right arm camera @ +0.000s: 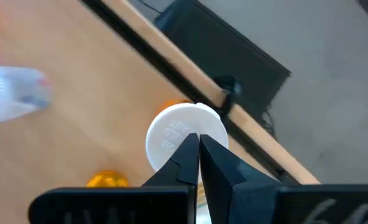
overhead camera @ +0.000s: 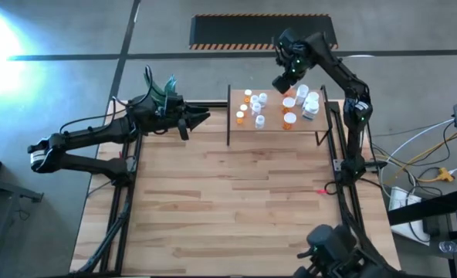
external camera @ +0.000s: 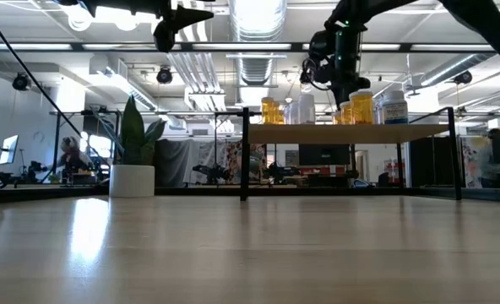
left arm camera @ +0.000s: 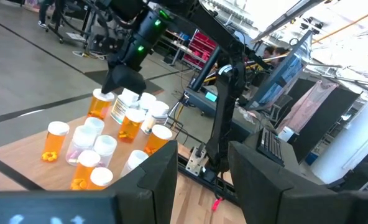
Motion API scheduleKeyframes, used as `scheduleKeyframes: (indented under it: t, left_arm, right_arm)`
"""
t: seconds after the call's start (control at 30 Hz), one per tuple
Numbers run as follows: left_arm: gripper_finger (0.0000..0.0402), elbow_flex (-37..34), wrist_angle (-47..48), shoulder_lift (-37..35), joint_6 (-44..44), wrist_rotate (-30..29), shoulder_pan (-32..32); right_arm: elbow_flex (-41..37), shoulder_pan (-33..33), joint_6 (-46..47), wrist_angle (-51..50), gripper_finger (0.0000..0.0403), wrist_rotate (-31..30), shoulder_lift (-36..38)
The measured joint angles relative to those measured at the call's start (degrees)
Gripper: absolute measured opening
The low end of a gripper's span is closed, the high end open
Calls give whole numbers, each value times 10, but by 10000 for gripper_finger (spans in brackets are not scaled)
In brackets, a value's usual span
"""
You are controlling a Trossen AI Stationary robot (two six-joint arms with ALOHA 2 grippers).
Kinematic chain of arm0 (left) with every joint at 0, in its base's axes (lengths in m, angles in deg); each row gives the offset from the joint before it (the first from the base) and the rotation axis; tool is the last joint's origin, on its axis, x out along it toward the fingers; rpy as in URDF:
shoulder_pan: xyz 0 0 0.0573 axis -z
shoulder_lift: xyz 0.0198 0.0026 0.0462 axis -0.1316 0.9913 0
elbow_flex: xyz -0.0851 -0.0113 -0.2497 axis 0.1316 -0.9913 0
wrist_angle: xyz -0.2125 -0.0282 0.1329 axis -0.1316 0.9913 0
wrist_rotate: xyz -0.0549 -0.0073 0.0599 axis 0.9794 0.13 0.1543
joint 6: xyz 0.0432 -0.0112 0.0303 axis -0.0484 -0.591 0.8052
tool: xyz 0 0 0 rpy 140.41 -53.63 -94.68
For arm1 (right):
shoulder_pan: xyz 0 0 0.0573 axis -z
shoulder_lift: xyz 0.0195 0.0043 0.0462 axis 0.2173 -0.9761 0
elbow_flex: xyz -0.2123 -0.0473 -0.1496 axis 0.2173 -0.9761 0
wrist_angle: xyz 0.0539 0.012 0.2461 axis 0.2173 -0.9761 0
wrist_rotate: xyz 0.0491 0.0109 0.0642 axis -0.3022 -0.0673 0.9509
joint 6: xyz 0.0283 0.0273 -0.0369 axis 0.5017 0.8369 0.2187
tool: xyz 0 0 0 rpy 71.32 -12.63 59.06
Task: Pick and place medicine bottles onto shelf by color
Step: Adjust the pill bottles on the shelf
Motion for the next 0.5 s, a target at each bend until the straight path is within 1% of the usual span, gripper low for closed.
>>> scheduleKeyframes:
  t: [0.13,0.5]
  left_arm:
    - [127,0,0,0,0,0,0]
    - [127,0,0,0,0,0,0]
  right_arm:
    - [-1,-10,1,-5,8,26,4]
    - [-2,-44,1,-26,8,25,11]
